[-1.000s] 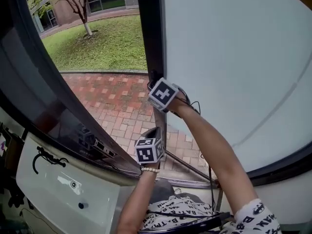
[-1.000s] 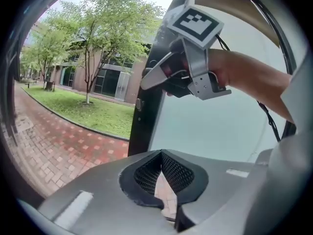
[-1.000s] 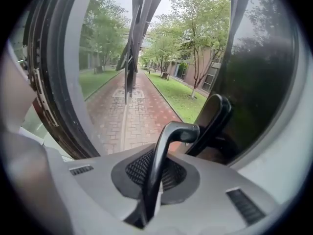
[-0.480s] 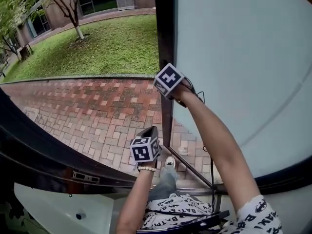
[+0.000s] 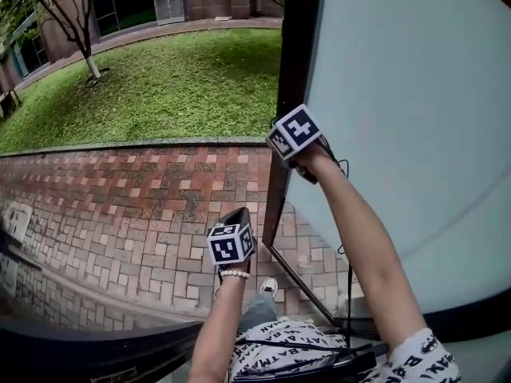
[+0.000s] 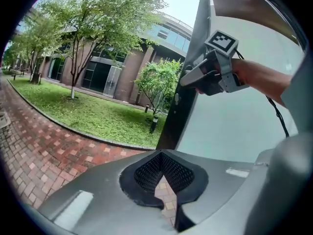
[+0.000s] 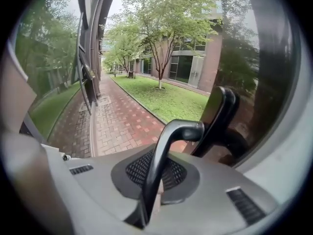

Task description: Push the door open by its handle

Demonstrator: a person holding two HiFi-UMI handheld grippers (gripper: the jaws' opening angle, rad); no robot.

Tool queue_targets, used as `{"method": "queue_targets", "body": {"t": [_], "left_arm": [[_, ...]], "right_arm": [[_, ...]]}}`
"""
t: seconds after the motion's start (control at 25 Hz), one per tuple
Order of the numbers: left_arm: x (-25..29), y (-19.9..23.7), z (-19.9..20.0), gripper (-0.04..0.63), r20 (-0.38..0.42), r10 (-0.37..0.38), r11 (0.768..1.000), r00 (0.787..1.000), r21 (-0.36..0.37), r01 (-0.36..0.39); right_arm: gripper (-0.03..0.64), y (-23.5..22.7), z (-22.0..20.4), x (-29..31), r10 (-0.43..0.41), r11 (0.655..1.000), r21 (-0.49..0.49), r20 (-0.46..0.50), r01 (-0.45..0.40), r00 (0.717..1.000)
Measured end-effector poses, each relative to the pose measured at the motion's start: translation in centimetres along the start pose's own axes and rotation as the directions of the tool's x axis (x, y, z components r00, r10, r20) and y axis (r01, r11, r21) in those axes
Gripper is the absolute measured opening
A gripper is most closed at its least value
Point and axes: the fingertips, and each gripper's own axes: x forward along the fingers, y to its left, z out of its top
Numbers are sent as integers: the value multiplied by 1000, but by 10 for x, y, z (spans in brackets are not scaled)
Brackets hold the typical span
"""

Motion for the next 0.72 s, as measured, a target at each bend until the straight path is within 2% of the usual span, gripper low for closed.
{"method": "queue_targets", "body": {"t": [0.28,0.56,0.72], "left_arm": [[60,0,26,0,-47,-12,999,999,31,14],[104,3,40,0,-80,-23,999,997,44,27],[117,15,52,0,-81,-12,999,997,39,15]], "right_arm": [[11,-122,-26,-14,-117,984,136,-9,117,993],[9,-246,-72,-37,-197,929,320,-1,187,980],[9,-309,-97,-56,-258,893,378,-12,244,966]]}}
